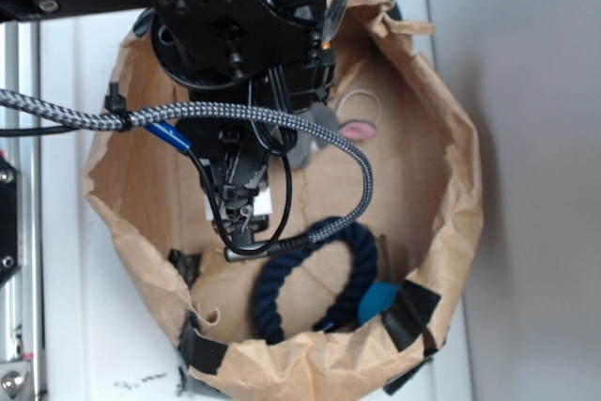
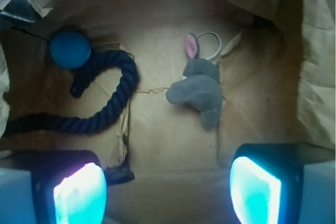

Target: Grab the gray animal.

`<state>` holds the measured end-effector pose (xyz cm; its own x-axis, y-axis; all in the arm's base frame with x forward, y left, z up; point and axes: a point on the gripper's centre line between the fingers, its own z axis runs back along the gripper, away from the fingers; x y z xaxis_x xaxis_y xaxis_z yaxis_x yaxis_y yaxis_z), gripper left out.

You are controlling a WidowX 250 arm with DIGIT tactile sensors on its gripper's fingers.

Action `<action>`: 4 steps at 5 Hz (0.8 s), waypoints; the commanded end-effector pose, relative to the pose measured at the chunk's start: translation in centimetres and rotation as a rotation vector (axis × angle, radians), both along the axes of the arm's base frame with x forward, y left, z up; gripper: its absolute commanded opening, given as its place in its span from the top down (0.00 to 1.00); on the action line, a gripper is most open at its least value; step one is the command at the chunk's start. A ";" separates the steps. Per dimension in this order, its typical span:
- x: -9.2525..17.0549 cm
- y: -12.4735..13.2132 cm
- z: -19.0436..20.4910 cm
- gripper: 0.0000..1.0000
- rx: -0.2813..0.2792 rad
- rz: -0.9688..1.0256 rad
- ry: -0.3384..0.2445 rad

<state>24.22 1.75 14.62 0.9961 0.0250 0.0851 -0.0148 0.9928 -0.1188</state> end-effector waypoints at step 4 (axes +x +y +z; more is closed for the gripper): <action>4.5 1.0 -8.1 0.00 0.016 0.152 -0.162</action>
